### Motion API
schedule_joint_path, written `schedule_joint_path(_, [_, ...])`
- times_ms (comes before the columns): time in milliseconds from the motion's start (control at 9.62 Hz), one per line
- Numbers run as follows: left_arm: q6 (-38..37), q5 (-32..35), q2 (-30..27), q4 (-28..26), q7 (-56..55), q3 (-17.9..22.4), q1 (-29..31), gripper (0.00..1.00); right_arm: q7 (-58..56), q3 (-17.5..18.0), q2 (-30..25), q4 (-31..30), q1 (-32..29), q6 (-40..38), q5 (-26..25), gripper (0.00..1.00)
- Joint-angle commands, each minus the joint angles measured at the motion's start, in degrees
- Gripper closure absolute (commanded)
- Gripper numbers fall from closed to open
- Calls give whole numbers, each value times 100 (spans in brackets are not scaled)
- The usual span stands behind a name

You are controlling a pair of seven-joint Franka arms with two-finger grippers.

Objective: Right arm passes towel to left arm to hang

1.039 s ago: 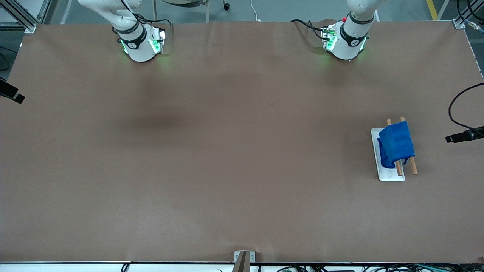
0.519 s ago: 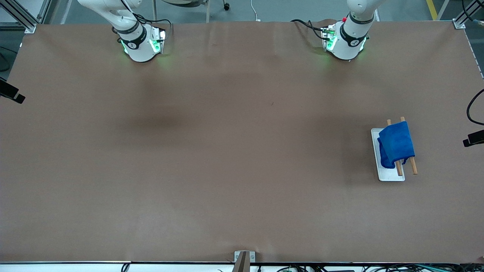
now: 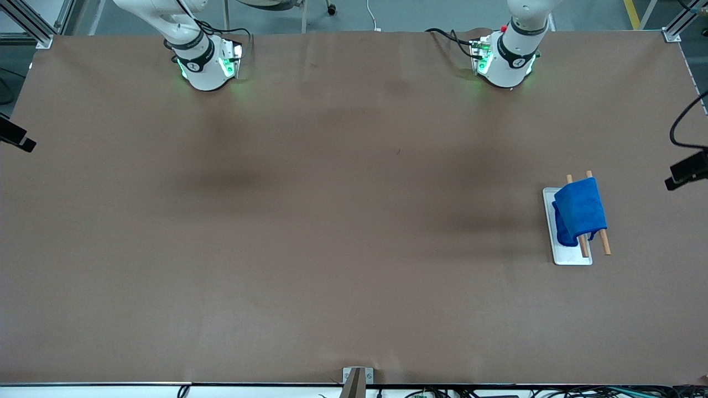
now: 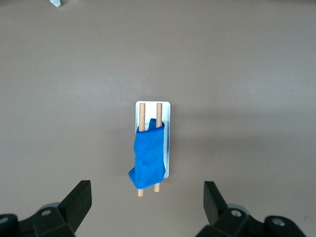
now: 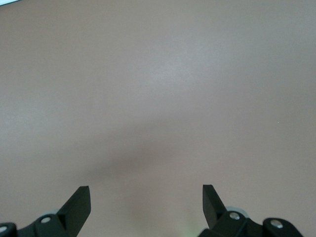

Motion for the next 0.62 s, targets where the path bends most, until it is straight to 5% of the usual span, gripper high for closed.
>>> schedule_joint_path(0, [-250,37,-302,-198,22,-195,60,0,-57,15,30,71,-22,-16,-49,0])
schedule_joint_path(519, [-584,-218,-462,-207,40,-407,60,0,-57,15,30,71,-22,-51,-49,0])
